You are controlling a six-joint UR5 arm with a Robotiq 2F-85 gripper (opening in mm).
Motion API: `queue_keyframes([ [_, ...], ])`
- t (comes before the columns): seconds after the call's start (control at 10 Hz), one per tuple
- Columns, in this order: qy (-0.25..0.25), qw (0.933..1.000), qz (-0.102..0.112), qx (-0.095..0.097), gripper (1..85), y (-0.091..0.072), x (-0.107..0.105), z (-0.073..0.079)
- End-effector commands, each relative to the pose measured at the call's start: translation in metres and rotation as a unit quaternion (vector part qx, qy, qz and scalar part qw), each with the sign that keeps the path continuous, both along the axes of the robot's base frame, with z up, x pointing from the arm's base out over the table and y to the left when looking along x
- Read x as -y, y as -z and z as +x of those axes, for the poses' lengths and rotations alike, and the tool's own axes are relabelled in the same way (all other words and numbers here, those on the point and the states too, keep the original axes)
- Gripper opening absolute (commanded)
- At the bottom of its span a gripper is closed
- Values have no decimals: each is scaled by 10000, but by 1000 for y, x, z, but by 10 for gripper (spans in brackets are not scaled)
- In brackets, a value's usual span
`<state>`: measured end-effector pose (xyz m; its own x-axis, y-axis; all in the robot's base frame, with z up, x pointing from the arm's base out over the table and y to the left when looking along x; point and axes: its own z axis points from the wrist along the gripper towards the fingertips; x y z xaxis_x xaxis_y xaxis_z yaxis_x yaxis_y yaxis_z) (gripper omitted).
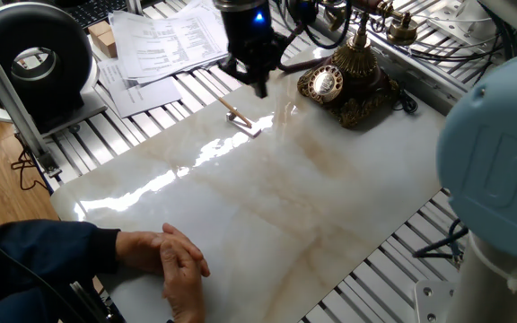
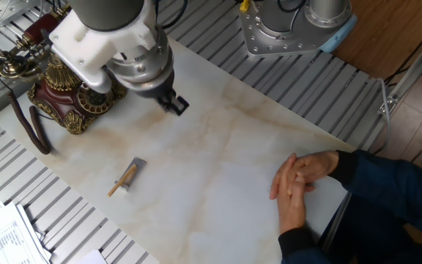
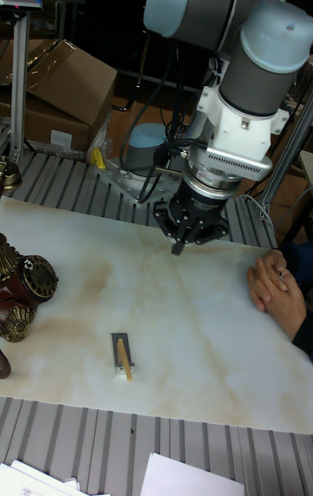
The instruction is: Dial a number on an old rotary phone
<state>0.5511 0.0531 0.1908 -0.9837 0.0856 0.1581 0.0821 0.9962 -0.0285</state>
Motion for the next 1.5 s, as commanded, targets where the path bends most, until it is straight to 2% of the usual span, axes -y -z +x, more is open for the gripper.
queue_keyframes([
  [0.0,140,9953,424,862,20,2,-25,46],
  [0.1,320,9906,580,1197,20,0,-33,64],
  [0.3,163,9917,654,1095,20,0,-37,59],
  [0.4,137,9934,609,960,20,1,-34,52],
  [0.6,94,9973,364,634,20,2,-22,34],
  [0.7,59,9985,351,405,20,1,-21,22],
  [0.8,1,9996,250,137,20,0,-15,9],
  [1.0,-214,9997,-72,-131,20,-2,3,-5],
  [1.1,-449,9986,-93,-250,20,-8,23,8],
  [1.2,-484,9983,-76,-304,20,-13,34,26],
  [1.3,-470,9985,-135,-253,20,-9,37,48],
  [1.4,-506,9982,-282,-131,20,1,39,67],
])
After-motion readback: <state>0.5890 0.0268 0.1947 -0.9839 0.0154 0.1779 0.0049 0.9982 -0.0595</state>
